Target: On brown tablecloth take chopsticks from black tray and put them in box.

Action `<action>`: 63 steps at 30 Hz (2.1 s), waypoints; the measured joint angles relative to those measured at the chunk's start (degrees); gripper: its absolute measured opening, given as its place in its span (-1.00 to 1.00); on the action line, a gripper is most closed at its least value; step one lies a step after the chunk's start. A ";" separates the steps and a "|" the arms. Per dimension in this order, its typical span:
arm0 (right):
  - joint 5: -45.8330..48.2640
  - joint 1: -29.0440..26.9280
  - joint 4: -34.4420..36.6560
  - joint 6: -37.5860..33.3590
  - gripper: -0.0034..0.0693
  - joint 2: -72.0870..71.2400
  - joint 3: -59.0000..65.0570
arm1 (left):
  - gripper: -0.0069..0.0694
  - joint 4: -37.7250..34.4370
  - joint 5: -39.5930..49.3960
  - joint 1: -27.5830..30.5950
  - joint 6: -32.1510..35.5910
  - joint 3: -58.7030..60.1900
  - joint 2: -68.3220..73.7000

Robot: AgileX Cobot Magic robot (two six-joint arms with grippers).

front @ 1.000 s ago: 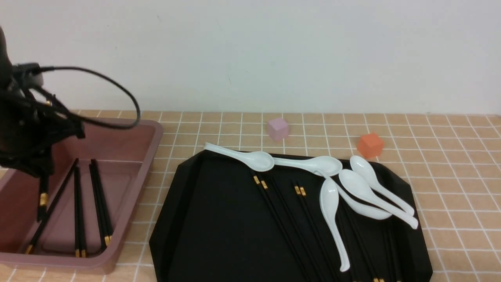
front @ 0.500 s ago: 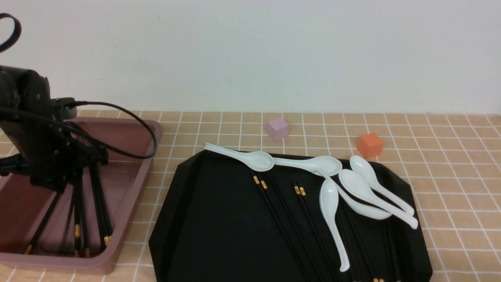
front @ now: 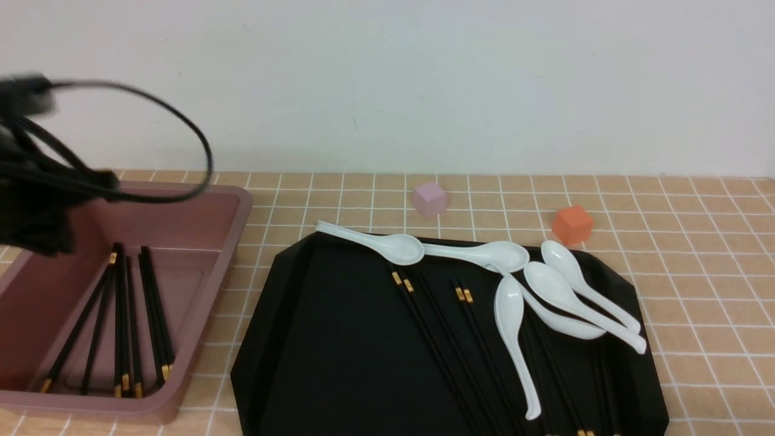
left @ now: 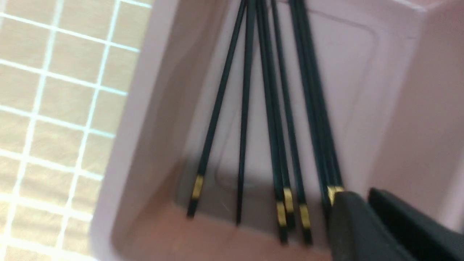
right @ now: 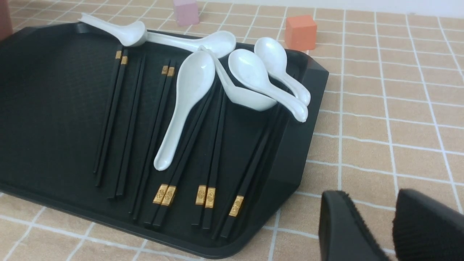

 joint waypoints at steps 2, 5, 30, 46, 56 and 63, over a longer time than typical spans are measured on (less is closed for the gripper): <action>0.00 0.00 0.00 0.00 -0.25 0.00 0.00 | -0.85 -2.16 2.52 0.00 0.43 0.48 -4.74; 0.00 0.00 0.00 0.00 -0.25 0.00 0.00 | -0.85 -7.31 4.14 0.00 1.24 3.42 -13.77; 0.00 0.00 0.00 0.00 -0.25 0.00 0.00 | -0.85 -18.36 -9.41 0.00 2.34 40.57 -70.77; 0.00 0.00 0.00 0.00 -0.25 0.00 0.00 | -0.85 -15.53 -18.73 0.00 3.09 44.19 -70.94; 0.00 0.00 0.00 0.00 -0.25 0.00 0.00 | -0.85 -8.46 -41.35 -6.15 1.93 64.44 -76.48; 0.00 0.00 0.00 0.00 -0.25 0.00 0.00 | -0.85 -6.95 -42.81 -9.09 1.93 73.48 -81.83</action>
